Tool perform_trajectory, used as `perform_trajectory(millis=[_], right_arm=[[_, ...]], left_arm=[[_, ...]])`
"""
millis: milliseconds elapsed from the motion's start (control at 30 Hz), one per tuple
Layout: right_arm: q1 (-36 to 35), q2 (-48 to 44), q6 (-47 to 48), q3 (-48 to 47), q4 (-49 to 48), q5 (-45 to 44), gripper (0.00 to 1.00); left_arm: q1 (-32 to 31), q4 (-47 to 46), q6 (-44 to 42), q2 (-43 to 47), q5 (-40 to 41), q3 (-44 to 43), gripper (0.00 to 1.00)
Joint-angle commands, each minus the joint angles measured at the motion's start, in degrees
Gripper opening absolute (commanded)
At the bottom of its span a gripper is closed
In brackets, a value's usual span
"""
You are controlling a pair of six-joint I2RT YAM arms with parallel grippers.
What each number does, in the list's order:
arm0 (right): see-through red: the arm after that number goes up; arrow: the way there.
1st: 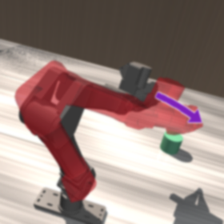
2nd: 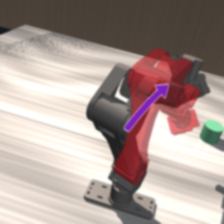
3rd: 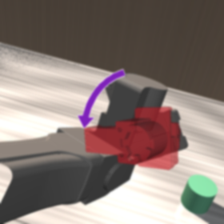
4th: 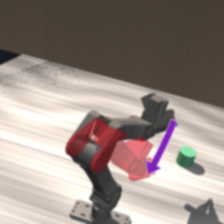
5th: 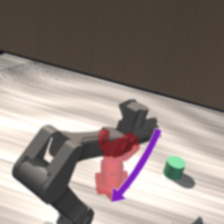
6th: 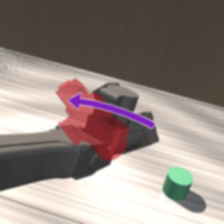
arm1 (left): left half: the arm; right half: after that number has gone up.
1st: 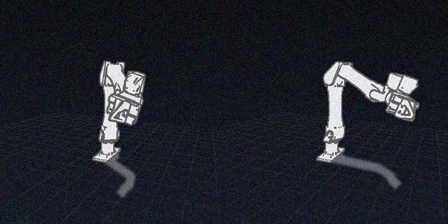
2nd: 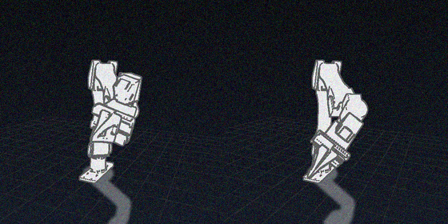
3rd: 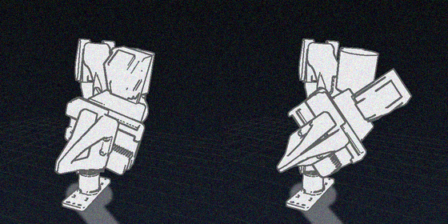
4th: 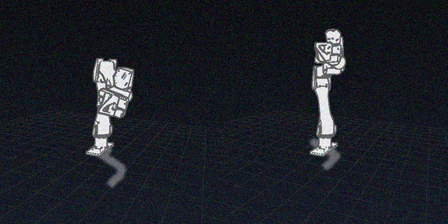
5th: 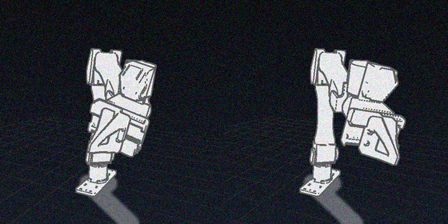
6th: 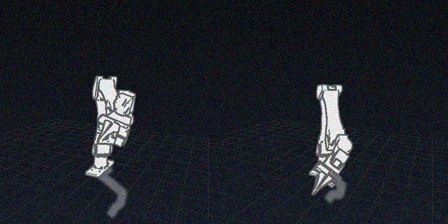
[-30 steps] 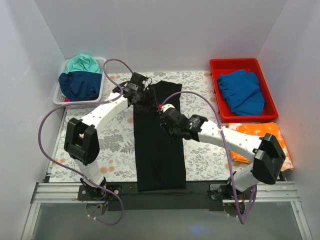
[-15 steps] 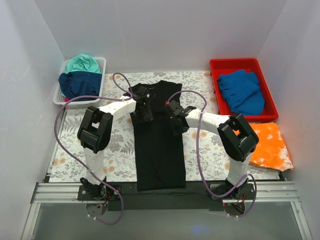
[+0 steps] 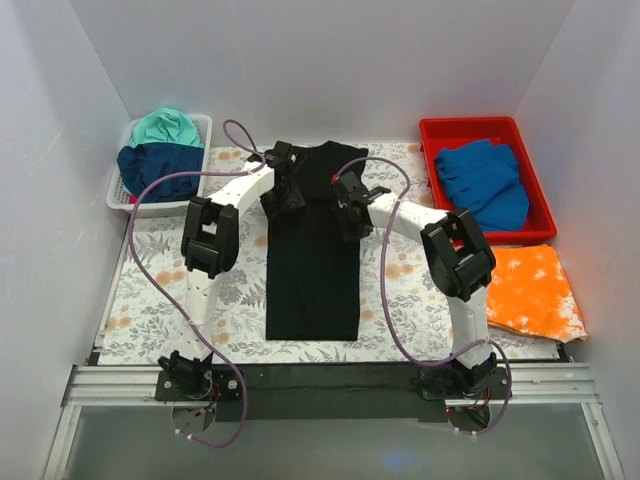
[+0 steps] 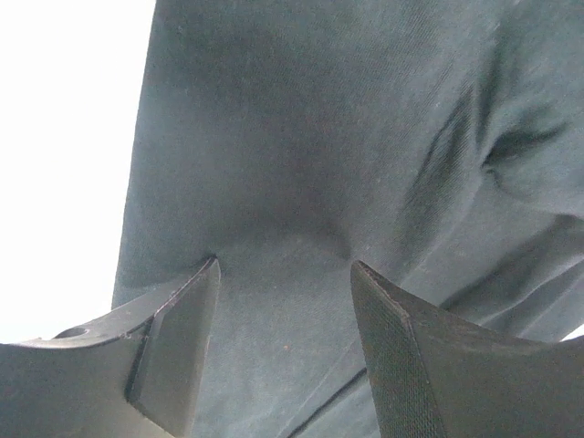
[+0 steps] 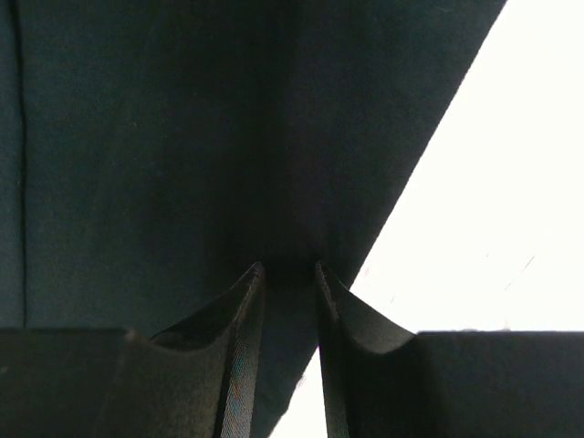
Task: Fold and stack the t-shirts
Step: Fold the tshirt
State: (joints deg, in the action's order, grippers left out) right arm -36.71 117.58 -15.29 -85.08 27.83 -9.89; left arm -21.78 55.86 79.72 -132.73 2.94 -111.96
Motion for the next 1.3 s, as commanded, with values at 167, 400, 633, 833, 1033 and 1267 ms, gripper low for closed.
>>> perform_trajectory(millis=[167,400,633,833,1033,1267], right_arm=[[6.21,4.6,5.18,-17.48,5.39,-0.39,0.34],[7.79,-7.52,4.4,-18.46,8.64,9.26,0.36],[4.9,-24.03,0.01,3.84,7.76,12.44,0.37],[-1.43,-37.05,-5.62,21.78,3.38,12.88,0.39],[-8.99,-39.1,-9.76,28.82,2.22,11.12,0.43],[-12.51,-38.83,-12.3,31.9,0.91,12.08,0.49]], left_arm=[[3.85,-1.44,-4.13,-4.48,-0.91,-12.76,0.58],[6.05,3.56,-7.82,8.32,-6.98,-17.1,0.59],[5.78,-5.22,-8.54,35.72,-10.14,25.12,0.59],[2.37,-5.93,-5.81,52.98,-13.83,42.33,0.59],[-1.59,-4.0,0.76,57.31,-12.09,57.72,0.58],[-2.21,1.54,9.21,59.86,-8.65,64.76,0.5]])
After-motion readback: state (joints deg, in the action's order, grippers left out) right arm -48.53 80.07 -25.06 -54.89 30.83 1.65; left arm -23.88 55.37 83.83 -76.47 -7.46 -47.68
